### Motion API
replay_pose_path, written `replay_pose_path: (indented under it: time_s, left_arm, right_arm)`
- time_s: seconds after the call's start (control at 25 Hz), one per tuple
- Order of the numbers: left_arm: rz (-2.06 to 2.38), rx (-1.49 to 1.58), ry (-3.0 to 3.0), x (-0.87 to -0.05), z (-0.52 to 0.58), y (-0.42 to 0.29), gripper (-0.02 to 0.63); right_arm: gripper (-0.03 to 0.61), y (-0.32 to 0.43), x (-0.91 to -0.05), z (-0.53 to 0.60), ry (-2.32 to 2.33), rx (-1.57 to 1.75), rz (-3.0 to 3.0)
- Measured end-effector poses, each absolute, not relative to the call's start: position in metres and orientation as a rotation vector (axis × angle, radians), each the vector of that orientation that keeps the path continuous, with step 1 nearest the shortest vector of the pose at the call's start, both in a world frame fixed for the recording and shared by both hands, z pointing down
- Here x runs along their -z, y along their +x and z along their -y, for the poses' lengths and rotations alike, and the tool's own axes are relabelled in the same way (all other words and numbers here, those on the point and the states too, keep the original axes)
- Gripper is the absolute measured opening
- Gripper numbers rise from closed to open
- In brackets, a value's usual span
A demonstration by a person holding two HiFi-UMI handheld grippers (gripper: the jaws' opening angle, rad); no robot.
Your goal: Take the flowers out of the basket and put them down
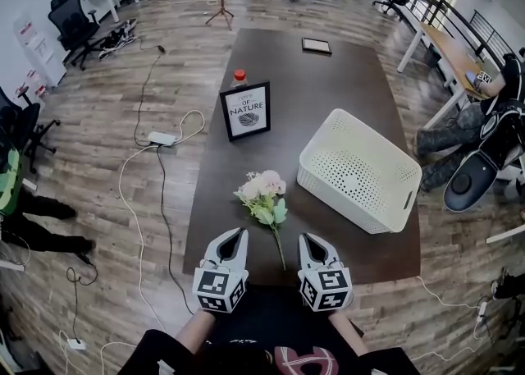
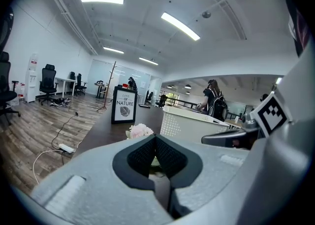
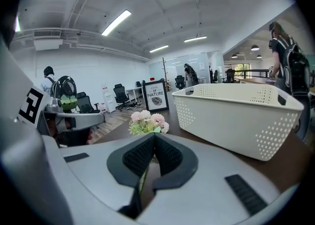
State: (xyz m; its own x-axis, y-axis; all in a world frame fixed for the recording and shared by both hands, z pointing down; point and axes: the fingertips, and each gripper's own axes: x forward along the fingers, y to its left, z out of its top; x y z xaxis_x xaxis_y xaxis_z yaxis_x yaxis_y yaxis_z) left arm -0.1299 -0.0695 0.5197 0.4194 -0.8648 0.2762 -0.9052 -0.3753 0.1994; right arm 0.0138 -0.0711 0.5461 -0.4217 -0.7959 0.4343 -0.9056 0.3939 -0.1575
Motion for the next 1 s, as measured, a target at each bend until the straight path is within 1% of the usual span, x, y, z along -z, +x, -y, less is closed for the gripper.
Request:
replay_pose_path:
  time_s: [1.0]
  left_arm:
    - [1.511, -0.179, 2.382, -0.523, 0.085, -0.131, 0.009]
  right_arm:
    - [0.005, 0.004, -0.547, 0.084, 1.450, -0.460, 2.361]
